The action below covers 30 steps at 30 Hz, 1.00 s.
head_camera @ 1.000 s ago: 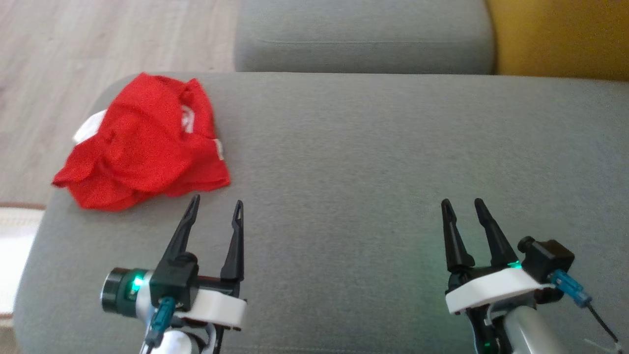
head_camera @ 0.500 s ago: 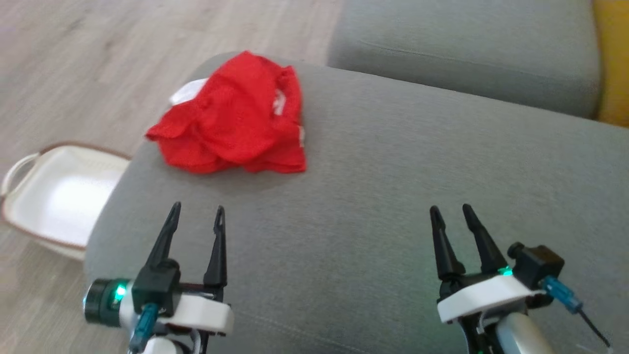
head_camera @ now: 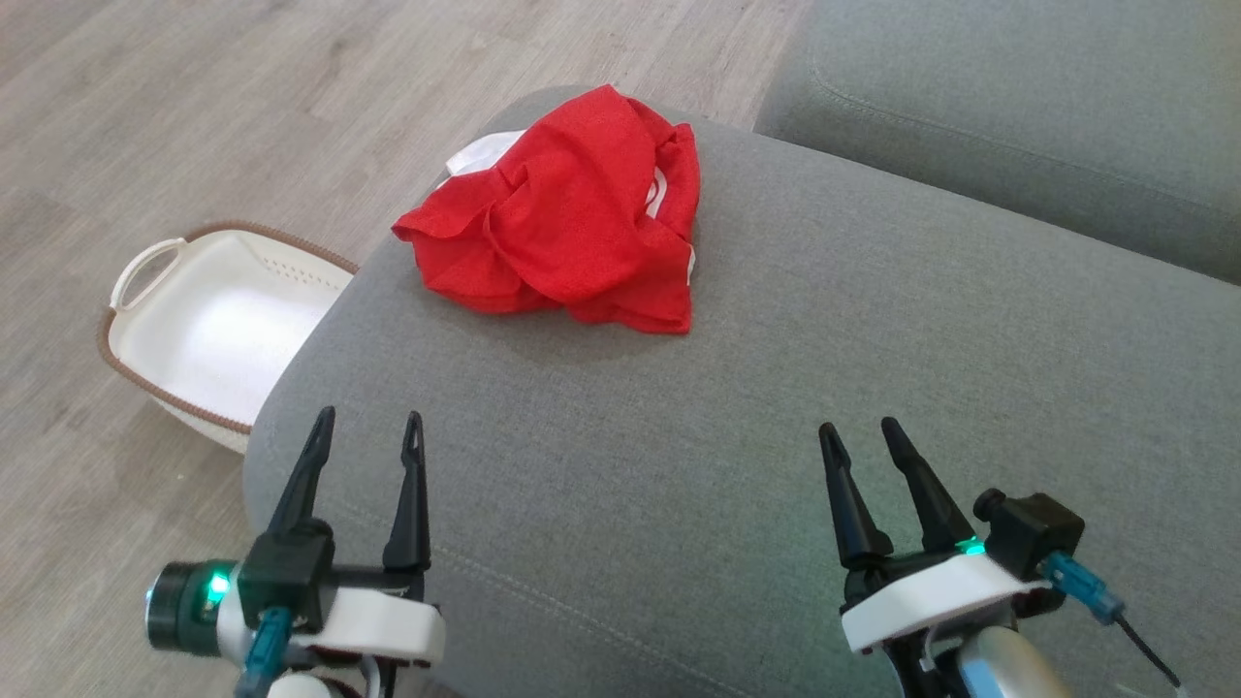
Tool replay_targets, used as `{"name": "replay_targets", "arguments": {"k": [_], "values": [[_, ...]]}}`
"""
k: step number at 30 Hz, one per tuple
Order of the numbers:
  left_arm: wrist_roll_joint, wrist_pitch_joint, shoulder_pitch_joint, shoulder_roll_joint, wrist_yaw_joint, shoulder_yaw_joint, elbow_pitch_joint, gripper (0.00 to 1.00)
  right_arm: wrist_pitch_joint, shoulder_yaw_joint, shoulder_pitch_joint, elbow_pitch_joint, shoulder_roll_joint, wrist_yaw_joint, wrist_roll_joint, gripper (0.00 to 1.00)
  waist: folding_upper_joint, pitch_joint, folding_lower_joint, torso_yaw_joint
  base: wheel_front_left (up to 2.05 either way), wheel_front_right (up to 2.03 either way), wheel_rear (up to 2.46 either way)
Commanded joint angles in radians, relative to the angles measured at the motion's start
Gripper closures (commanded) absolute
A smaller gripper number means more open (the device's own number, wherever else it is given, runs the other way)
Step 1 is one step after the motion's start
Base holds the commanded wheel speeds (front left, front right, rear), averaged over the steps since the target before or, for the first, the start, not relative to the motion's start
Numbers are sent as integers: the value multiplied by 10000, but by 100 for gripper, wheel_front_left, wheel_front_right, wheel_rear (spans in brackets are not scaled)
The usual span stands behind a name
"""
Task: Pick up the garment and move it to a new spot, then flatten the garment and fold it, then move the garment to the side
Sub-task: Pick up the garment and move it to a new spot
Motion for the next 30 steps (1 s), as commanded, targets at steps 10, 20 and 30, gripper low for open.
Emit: {"name": "replay_targets", "arguments": {"k": [10, 20, 30], "values": [[139, -120, -329, -48, 0, 566, -338, 0, -111, 123, -328, -216, -58, -7, 129, 0, 0, -3, 0, -67, 0, 0, 0], [-144, -120, -1243, 270, -287, 1423, -705, 0, -111, -234, -642, -356, -58, -7, -389, 0, 0, 1018, 0, -1132, 0, 0, 0], [-1424, 370, -4324, 1298, -1856, 2331, 1750, 0, -105, -1113, -1348, -841, -58, -7, -1282, 0, 0, 2605, 0, -2306, 0, 0, 0]]}}
